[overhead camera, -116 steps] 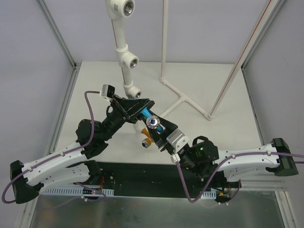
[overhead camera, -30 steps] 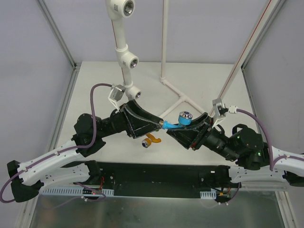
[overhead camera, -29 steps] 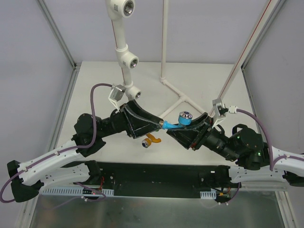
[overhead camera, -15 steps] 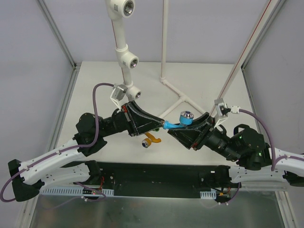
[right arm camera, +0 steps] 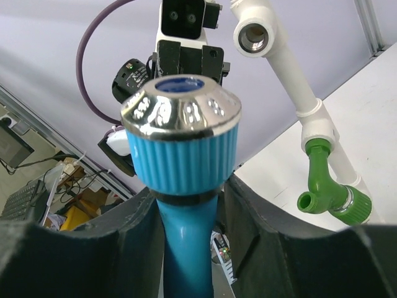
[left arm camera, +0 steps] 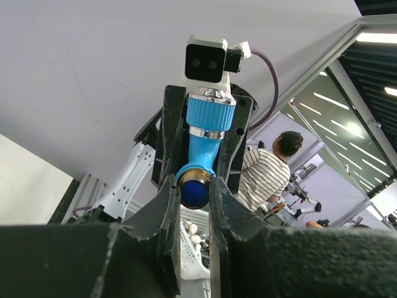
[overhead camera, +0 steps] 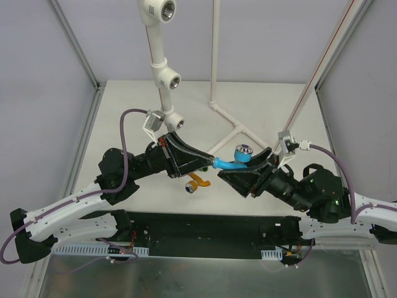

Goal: Install the water faucets
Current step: Adjust the water faucet.

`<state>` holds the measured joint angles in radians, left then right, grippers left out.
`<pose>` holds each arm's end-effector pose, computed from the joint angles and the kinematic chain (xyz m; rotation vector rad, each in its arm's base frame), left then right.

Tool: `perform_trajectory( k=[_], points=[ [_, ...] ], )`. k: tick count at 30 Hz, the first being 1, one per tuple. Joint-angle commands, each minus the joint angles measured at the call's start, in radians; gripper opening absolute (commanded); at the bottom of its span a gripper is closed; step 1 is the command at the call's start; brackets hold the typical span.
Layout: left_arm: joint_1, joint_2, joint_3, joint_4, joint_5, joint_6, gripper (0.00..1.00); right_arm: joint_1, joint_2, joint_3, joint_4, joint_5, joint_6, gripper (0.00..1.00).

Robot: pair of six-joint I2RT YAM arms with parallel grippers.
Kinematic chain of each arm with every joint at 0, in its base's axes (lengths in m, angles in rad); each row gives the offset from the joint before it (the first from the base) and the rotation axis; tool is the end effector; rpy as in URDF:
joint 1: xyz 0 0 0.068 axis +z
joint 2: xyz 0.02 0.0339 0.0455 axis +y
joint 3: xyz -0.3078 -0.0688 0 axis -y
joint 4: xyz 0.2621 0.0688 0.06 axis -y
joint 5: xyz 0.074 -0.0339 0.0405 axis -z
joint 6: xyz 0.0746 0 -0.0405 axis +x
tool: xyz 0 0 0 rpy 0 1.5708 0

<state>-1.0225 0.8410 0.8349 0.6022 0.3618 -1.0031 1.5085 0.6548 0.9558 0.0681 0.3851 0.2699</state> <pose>0.0797 -0.1812 0.4820 0.4156 1.1675 -1.9885 0.0368 0.1399 0.4876 -0.4498 1.2630 1.3027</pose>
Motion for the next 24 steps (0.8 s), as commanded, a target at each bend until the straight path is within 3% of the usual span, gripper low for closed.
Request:
perform_trajectory(
  k=[1, 24],
  points=[
    [-0.014, -0.025, -0.003, 0.080, -0.032, 0.008, 0.00, -0.005, -0.012, -0.005, 0.058, -0.002, 0.003, 0.51],
    [-0.017, 0.015, 0.000, 0.128, -0.032, -0.019, 0.00, -0.004, 0.029, -0.015, 0.134, -0.023, 0.000, 0.56]
  ],
)
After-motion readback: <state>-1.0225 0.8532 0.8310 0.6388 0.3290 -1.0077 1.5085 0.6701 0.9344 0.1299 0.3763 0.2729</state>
